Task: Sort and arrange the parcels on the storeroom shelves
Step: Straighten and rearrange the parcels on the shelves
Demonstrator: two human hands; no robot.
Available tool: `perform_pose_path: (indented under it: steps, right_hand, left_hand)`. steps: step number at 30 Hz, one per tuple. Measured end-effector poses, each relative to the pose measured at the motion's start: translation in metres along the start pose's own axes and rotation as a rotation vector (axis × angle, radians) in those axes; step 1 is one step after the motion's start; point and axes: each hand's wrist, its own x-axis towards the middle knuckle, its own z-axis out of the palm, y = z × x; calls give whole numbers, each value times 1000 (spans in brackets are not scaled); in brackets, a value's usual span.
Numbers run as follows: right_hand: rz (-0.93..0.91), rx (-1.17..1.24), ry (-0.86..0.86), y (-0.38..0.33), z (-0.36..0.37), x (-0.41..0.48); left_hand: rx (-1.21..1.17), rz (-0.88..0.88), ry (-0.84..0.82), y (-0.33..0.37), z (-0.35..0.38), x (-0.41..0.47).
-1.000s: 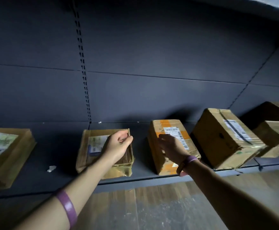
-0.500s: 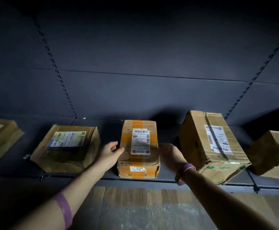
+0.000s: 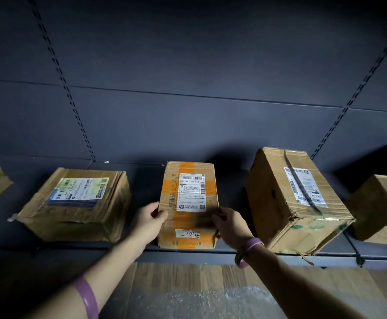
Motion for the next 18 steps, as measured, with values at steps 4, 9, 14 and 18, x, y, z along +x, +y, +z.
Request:
perform_pose_path:
  steps: [4, 9, 14, 18]
  right_hand:
    - [-8, 96, 45, 6, 0, -5]
    - [-5, 173, 84, 16, -4, -10]
    - [-33, 112, 120, 17, -4, -13]
    - [-47, 99, 110, 16, -3, -14]
  left_hand:
    - [-45, 8, 20, 0, -5, -6]
    - [23, 20, 49, -2, -9, -11]
    - [32, 50, 59, -4, -6, -11]
    - [27, 69, 69, -4, -6, -12]
